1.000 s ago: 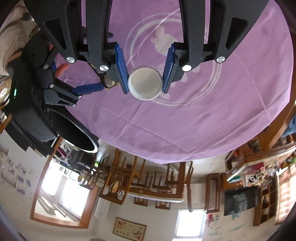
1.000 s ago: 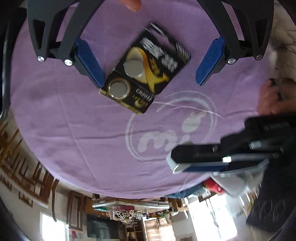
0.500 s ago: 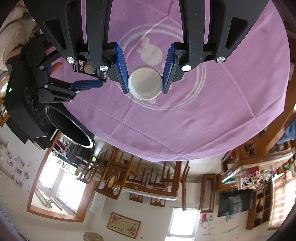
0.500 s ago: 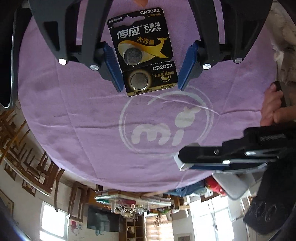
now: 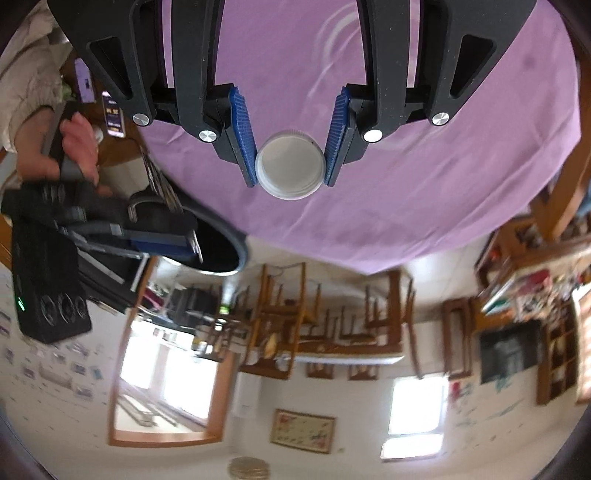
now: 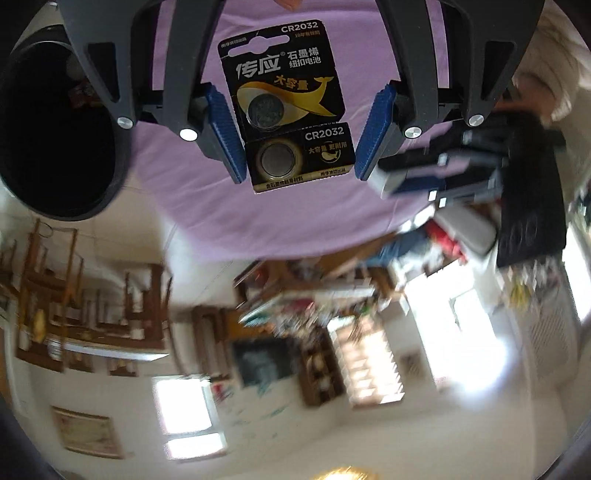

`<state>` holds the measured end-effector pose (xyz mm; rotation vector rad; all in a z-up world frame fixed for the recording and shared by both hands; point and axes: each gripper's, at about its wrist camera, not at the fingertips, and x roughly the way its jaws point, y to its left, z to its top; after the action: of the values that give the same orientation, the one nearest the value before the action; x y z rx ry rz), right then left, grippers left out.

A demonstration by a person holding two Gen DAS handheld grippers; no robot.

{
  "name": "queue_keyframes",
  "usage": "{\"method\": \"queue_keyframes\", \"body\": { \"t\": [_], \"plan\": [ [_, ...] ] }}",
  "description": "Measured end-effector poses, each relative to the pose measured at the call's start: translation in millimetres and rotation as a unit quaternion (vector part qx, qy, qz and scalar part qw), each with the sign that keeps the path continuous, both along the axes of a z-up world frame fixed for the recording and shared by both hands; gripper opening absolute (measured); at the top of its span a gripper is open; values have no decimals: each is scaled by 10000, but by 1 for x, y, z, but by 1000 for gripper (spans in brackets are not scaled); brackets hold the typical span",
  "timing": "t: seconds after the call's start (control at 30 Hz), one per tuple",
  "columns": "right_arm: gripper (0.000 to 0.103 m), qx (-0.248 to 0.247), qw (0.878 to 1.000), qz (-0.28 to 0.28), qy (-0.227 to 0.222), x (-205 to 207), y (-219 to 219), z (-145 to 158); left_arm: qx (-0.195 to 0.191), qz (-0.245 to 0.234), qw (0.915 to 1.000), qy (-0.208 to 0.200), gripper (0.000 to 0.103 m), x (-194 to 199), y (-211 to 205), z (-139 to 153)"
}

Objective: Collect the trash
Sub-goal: 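Carry the white cup and coin-battery card over the black bin and release both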

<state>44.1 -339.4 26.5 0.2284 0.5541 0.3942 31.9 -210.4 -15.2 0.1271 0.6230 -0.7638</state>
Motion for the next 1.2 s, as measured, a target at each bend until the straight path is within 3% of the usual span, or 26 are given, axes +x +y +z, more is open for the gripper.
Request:
{"method": "queue_keyframes", "body": {
  "t": [0.13, 0.3, 0.53, 0.9, 1.2],
  "plan": [
    [60, 350, 9973, -586, -257, -7, -50, 12, 94, -403, 9991, -121, 37, 0, -48, 6],
    [60, 660, 9837, -1586, -531, -18, -114, 13, -38, -848, 9964, -56, 37, 6, -108, 3],
    [60, 1195, 9595, -2523, -389, -26, -189, -24, -128, -1294, 9914, 165, 37, 24, -196, -15],
    [60, 1723, 9432, -2837, -124, -20, -240, -64, 85, -1294, 9913, 210, 37, 55, -281, -49],
    [60, 1886, 9380, -2908, 7, -19, -246, -76, 272, -1300, 9911, 32, 37, 53, -305, -60]
  ]
}}
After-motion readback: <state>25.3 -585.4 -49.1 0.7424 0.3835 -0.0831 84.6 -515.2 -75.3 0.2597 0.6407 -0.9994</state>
